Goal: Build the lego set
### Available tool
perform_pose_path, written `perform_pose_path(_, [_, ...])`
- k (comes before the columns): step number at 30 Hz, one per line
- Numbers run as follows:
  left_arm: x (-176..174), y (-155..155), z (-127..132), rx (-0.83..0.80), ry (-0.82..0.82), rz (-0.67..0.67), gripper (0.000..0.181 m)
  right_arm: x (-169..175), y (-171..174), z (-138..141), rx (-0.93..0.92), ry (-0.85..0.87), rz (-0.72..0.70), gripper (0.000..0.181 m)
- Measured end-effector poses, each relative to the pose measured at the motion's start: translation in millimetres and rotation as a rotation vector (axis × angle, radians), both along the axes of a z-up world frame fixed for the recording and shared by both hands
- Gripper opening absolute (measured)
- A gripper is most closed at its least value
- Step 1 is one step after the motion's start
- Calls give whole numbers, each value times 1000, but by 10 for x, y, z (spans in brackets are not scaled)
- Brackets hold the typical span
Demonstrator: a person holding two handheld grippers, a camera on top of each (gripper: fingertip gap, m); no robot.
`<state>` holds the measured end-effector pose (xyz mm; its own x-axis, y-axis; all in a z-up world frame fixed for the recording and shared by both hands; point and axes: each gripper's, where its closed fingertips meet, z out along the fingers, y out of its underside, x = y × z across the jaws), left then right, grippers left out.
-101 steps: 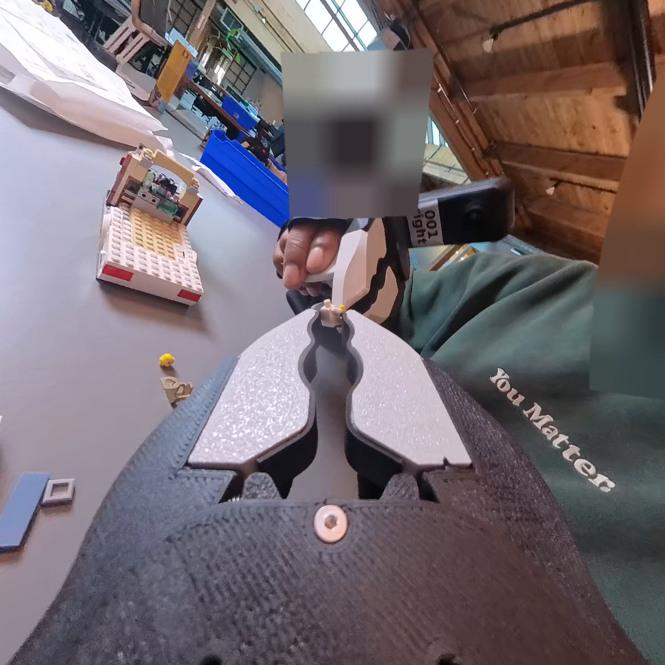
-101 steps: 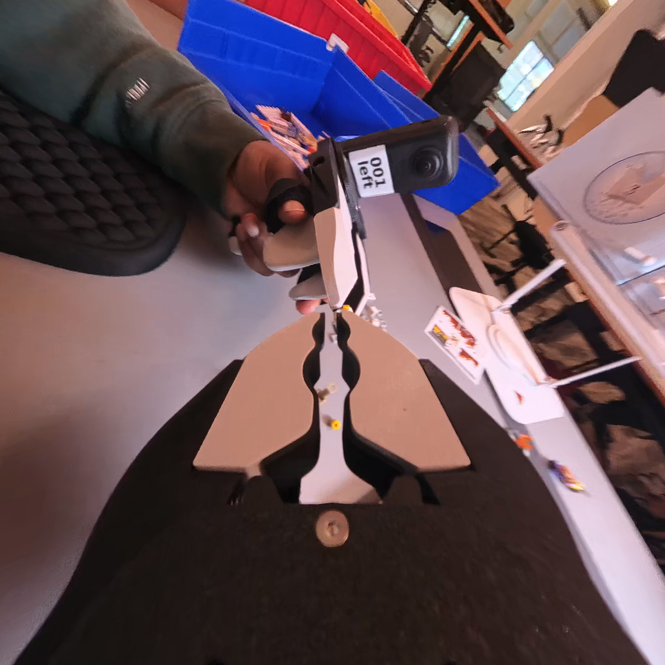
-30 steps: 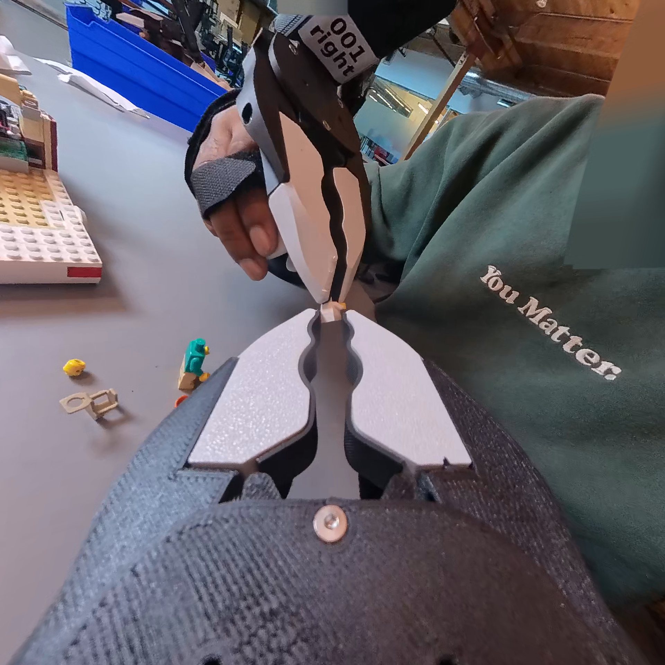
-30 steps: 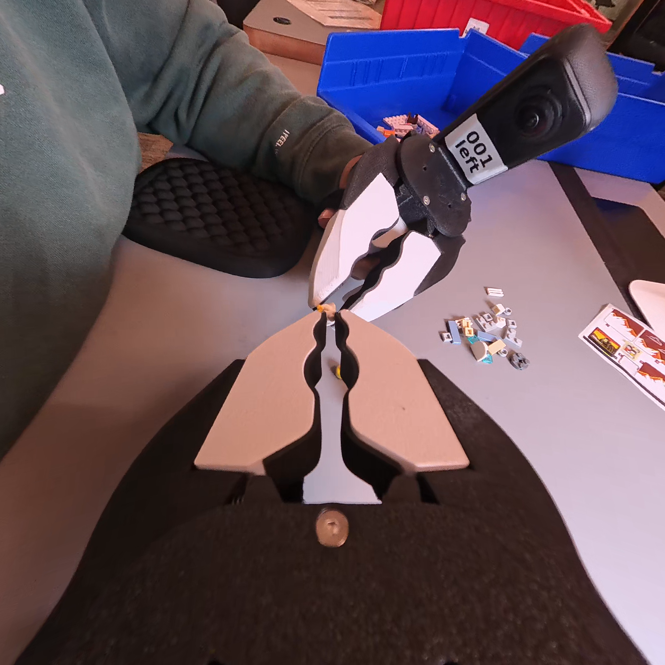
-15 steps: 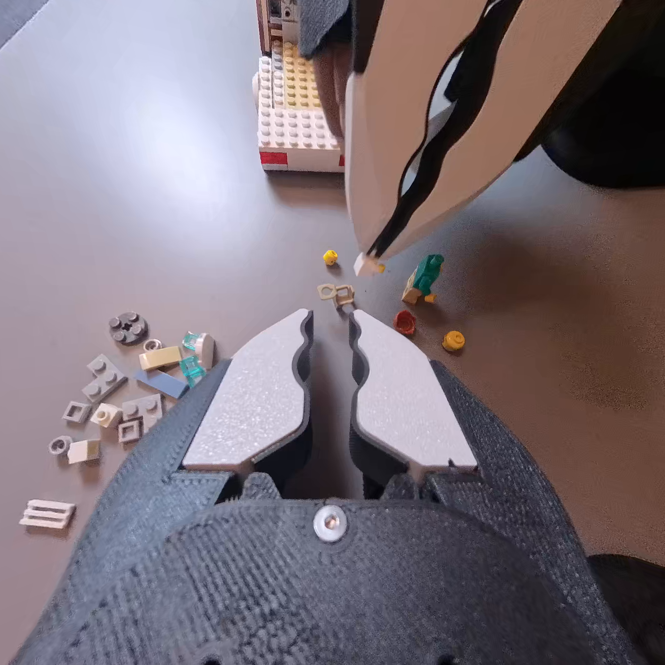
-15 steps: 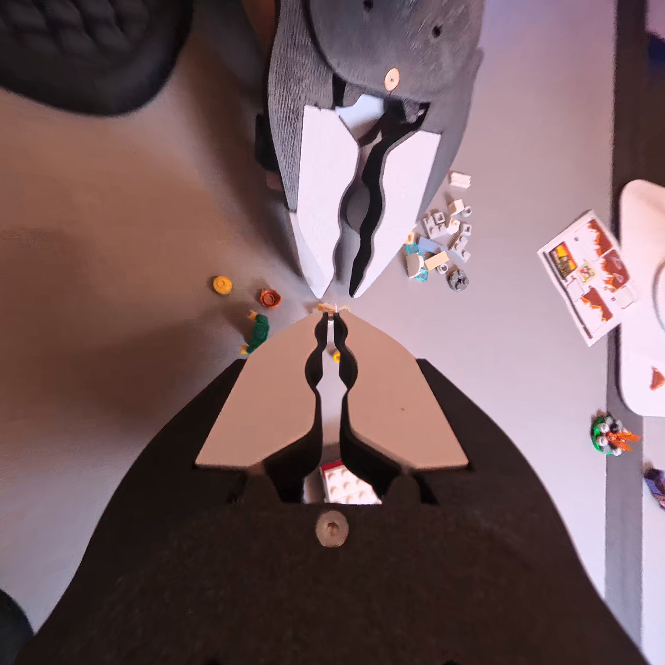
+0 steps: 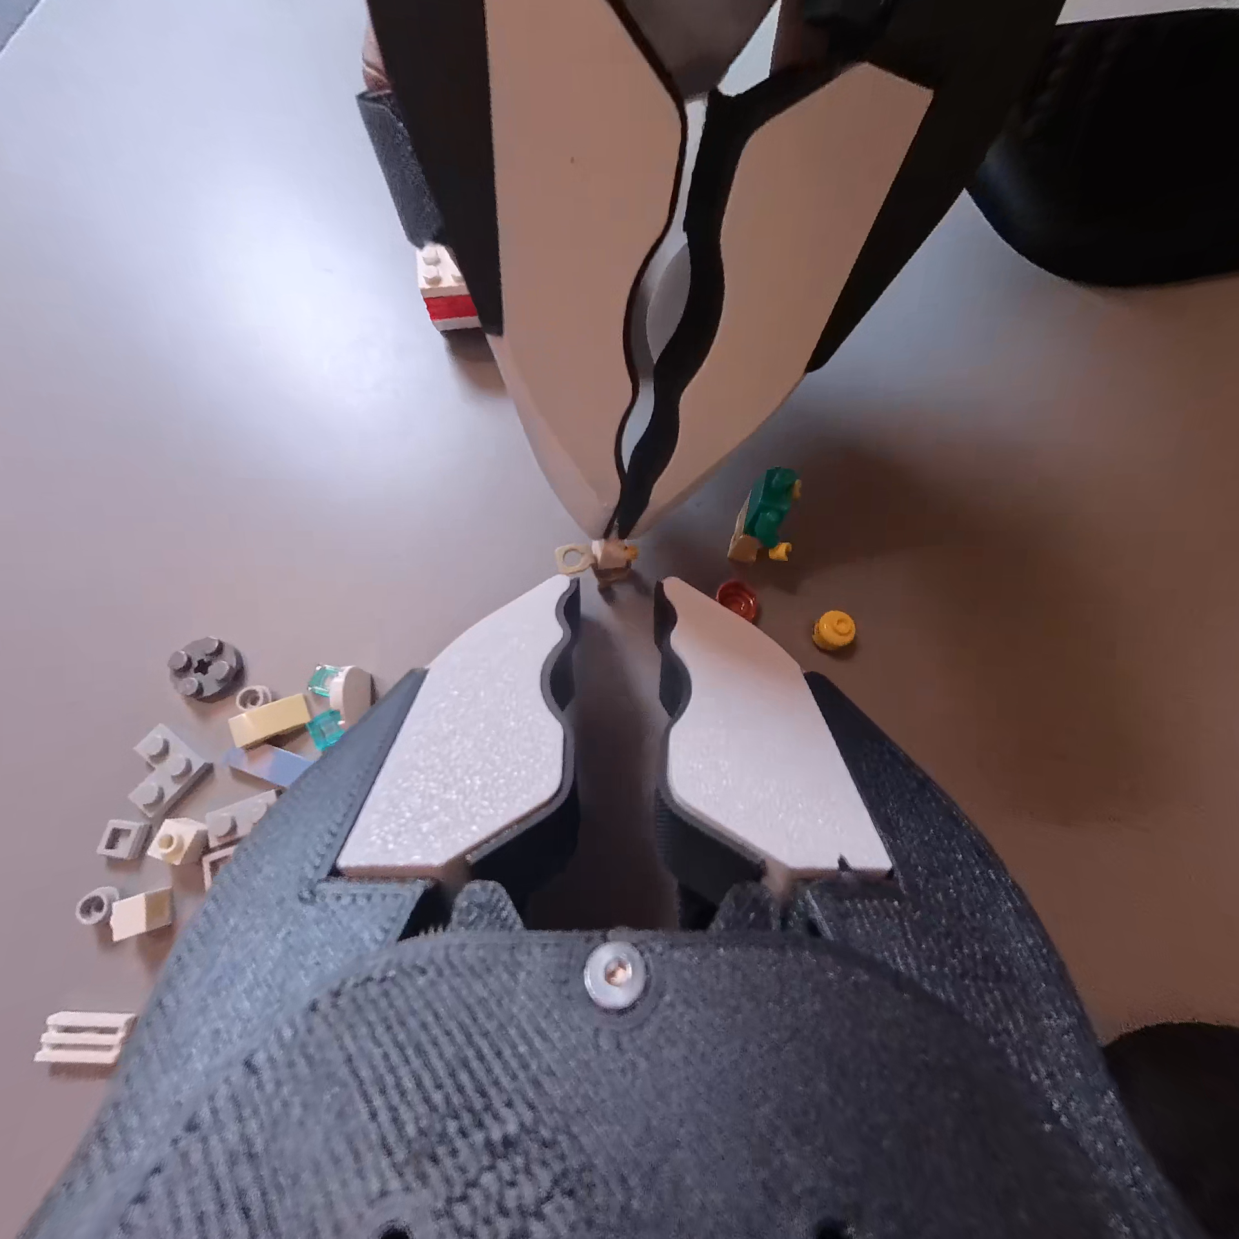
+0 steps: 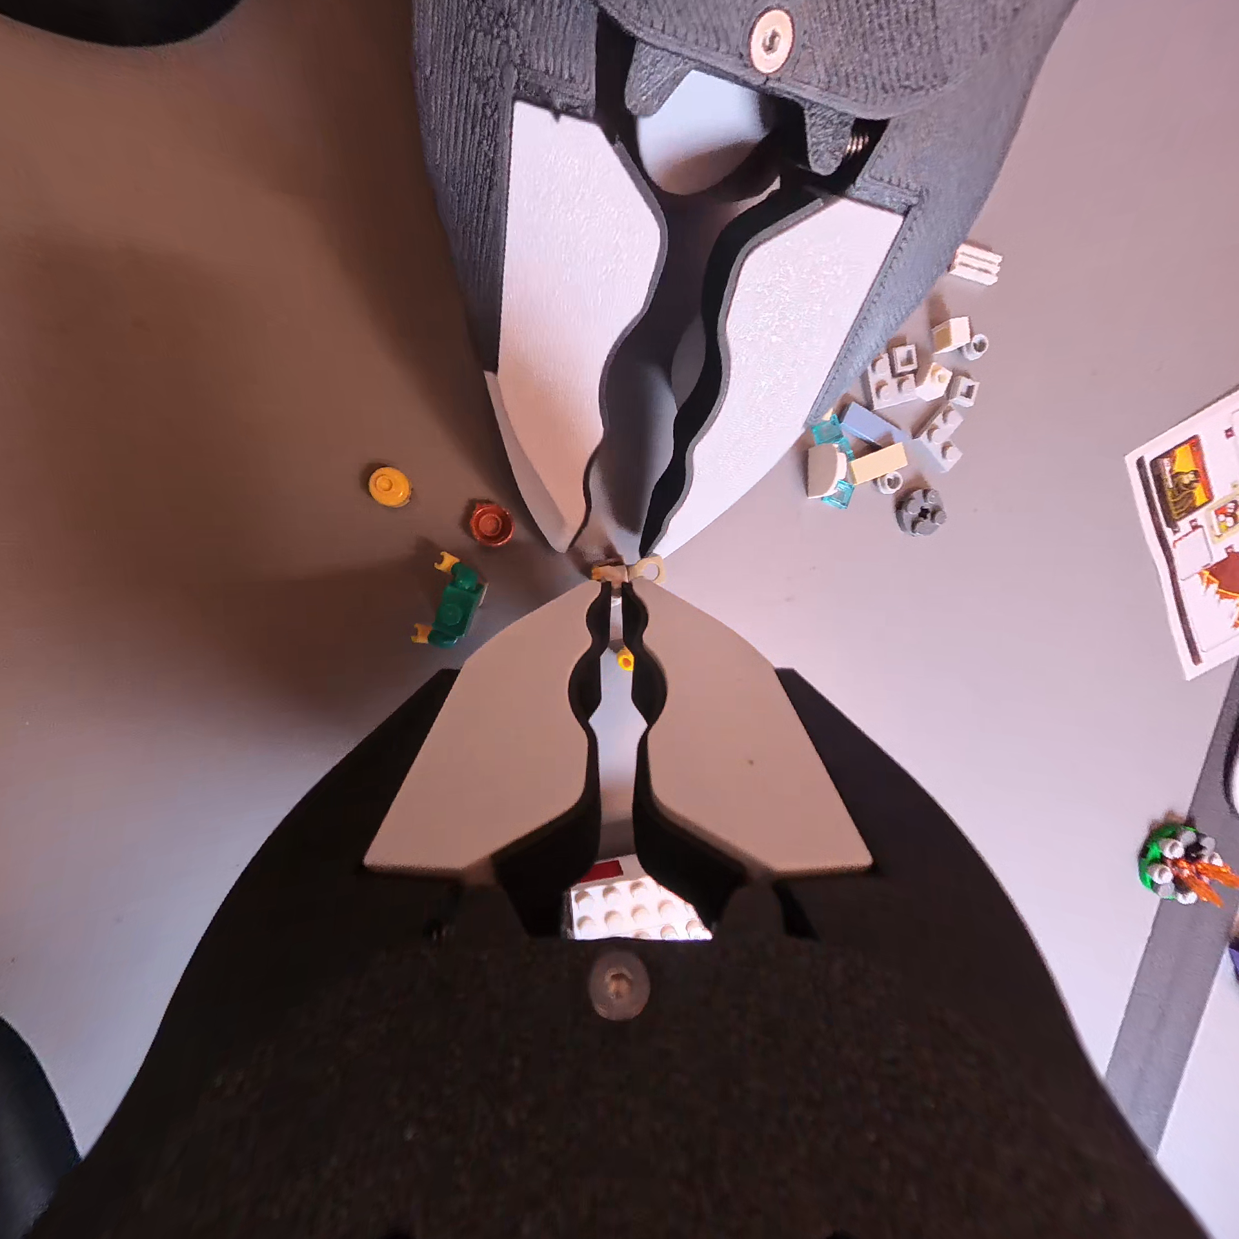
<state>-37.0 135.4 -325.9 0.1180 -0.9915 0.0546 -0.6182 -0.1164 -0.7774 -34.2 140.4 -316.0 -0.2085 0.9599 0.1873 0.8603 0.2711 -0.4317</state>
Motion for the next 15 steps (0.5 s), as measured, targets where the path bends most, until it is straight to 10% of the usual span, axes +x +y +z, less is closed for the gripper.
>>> perform_pose_path(15, [32, -30, -17, 30, 14, -19, 20, -30, -2, -21, -55, -56, 8, 5])
